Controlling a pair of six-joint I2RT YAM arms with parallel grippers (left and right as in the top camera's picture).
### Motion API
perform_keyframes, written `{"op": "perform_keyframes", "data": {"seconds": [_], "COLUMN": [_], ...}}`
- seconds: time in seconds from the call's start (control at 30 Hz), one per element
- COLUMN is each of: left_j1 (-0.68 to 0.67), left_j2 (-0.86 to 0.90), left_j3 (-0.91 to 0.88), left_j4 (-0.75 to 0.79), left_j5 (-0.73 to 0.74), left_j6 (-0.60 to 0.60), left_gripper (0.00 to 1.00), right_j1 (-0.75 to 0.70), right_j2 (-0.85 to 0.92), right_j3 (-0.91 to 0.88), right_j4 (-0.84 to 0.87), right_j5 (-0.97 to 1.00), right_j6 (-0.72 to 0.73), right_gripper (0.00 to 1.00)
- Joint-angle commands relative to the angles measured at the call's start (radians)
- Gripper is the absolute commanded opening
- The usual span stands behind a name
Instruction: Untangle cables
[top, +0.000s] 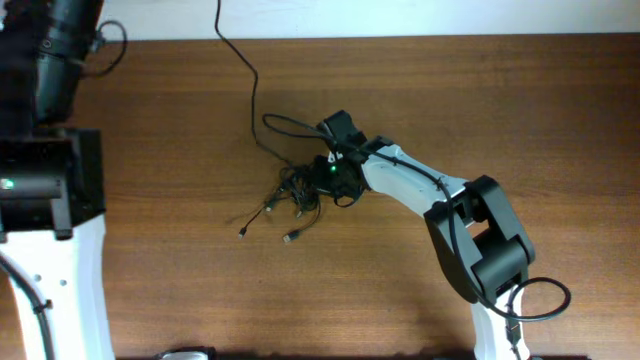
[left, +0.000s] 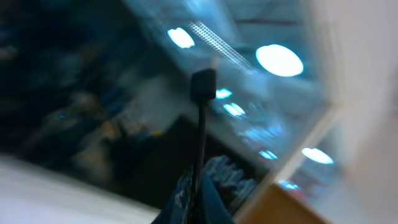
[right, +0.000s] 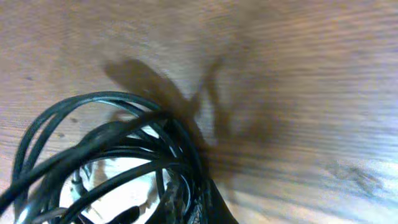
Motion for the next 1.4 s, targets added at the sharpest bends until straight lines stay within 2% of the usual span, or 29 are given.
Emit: {"op": "perform_keyframes", "data": {"seconds": [0.0, 0.1, 0.17, 0.37, 0.47, 0.5, 0.57, 0.7, 0.77, 0.8, 0.83, 0.87, 0.9, 0.93, 0.97, 1.03, 1.1, 1.13, 1.33, 1.37], "left_j1": [0.099, 0.150, 0.163, 0.163, 0.162, 0.162, 0.161, 0.128, 0.097, 0.077, 0.061, 0.045, 0.031, 0.014, 0.002, -0.027, -0.054, -0.071, -0.111, -0.111], "left_j2": [-0.008, -0.007, -0.006, 0.038, 0.104, 0.135, 0.224, 0.361, 0.425, 0.457, 0.484, 0.506, 0.527, 0.547, 0.562, 0.578, 0.578, 0.578, 0.578, 0.578], "left_j3": [0.008, 0.008, 0.008, 0.008, 0.007, 0.004, -0.011, -0.020, -0.020, -0.020, -0.020, -0.020, -0.020, -0.020, -0.020, -0.020, -0.019, -0.019, -0.019, -0.019], "left_j4": [-0.178, -0.366, -0.515, -0.840, -0.958, -0.993, -1.048, -1.083, -1.103, -1.115, -1.127, -1.139, -1.151, -1.160, -1.166, -1.173, -1.181, -1.184, -1.172, -1.172], "left_j5": [-0.008, -0.020, -0.090, -0.367, -0.373, -0.364, -0.254, 0.065, 0.175, 0.201, 0.203, 0.203, 0.200, 0.199, 0.199, 0.206, 0.205, 0.205, 0.256, 0.248], "left_j6": [0.165, 0.322, 0.441, 0.584, 0.665, 0.684, 0.770, 0.990, 1.067, 1.089, 1.093, 1.096, 1.096, 1.096, 1.097, 1.144, 1.200, 1.223, 1.226, 1.226], "left_gripper": [0.00, 0.00, 0.00, 0.00, 0.00, 0.00, 0.00, 0.00, 0.00, 0.15, 0.25, 0.49, 0.58, 0.72, 0.79, 0.88, 0.91, 0.98, 0.99, 0.99], "right_j1": [-0.084, -0.142, -0.199, -0.333, -0.385, -0.398, -0.420, -0.409, -0.392, -0.383, -0.378, -0.373, -0.372, -0.373, -0.373, -0.373, -0.373, -0.373, -0.376, -0.383], "right_j2": [-0.030, -0.085, -0.143, -0.275, -0.321, -0.330, -0.337, -0.335, -0.335, -0.335, -0.335, -0.335, -0.335, -0.335, -0.335, -0.335, -0.335, -0.335, -0.335, -0.335], "right_j3": [0.004, 0.029, 0.047, 0.052, 0.052, 0.052, 0.052, 0.051, 0.051, 0.051, 0.051, 0.051, 0.051, 0.051, 0.051, 0.051, 0.051, 0.051, 0.051, 0.051], "right_j4": [-0.138, -0.236, -0.326, -0.486, -0.561, -0.579, -0.614, -0.621, -0.616, -0.615, -0.615, -0.615, -0.615, -0.616, -0.616, -0.615, -0.615, -0.615, -0.616, -0.619], "right_j5": [0.066, 0.074, 0.086, 0.068, 0.056, 0.049, -0.011, -0.063, -0.074, -0.074, -0.074, -0.074, -0.074, -0.074, -0.074, -0.074, -0.075, -0.074, -0.070, -0.065], "right_j6": [-0.053, -0.142, -0.206, -0.397, -0.473, -0.495, -0.554, -0.569, -0.568, -0.568, -0.568, -0.568, -0.568, -0.568, -0.568, -0.568, -0.568, -0.568, -0.533, -0.518], "right_gripper": [0.04, 0.04, 0.04, 0.04, 0.04, 0.04, 0.04, 0.04, 0.04, 0.04, 0.04, 0.04, 0.04, 0.04, 0.04, 0.04, 0.04, 0.04, 0.04, 0.09]}}
